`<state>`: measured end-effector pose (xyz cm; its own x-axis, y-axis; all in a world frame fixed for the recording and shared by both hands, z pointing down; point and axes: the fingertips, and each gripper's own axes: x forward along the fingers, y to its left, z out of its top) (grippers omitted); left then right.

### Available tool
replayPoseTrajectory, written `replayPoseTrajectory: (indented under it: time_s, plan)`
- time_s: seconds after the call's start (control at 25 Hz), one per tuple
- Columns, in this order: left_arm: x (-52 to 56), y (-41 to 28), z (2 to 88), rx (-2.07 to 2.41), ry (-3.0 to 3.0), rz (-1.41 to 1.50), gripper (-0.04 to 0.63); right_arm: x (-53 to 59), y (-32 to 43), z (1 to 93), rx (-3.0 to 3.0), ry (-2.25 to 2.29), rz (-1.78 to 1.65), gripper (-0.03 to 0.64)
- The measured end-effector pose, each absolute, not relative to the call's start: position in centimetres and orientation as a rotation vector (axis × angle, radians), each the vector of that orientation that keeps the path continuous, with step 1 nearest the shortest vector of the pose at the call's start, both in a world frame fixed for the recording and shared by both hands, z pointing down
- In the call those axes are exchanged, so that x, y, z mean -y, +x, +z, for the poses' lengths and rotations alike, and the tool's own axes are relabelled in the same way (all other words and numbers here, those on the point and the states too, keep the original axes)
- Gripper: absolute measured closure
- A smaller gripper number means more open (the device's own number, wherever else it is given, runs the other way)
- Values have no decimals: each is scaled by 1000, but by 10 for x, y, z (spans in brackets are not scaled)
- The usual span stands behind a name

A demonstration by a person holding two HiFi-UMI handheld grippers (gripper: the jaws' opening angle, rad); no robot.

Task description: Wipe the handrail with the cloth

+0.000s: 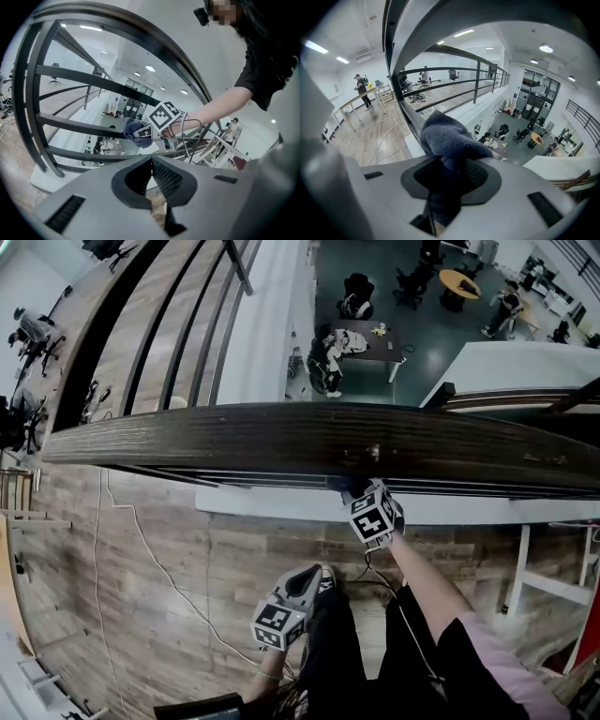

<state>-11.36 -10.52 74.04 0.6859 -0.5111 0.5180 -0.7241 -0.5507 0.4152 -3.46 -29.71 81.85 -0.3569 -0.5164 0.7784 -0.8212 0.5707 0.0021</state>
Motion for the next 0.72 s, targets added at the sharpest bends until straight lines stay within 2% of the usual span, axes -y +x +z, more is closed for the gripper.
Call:
replayPoseTrajectory:
  time_s: [0.72]
  plan:
    - [112, 73, 738, 836, 2340, 551, 595, 260, 192, 821, 2043, 1188, 633, 508]
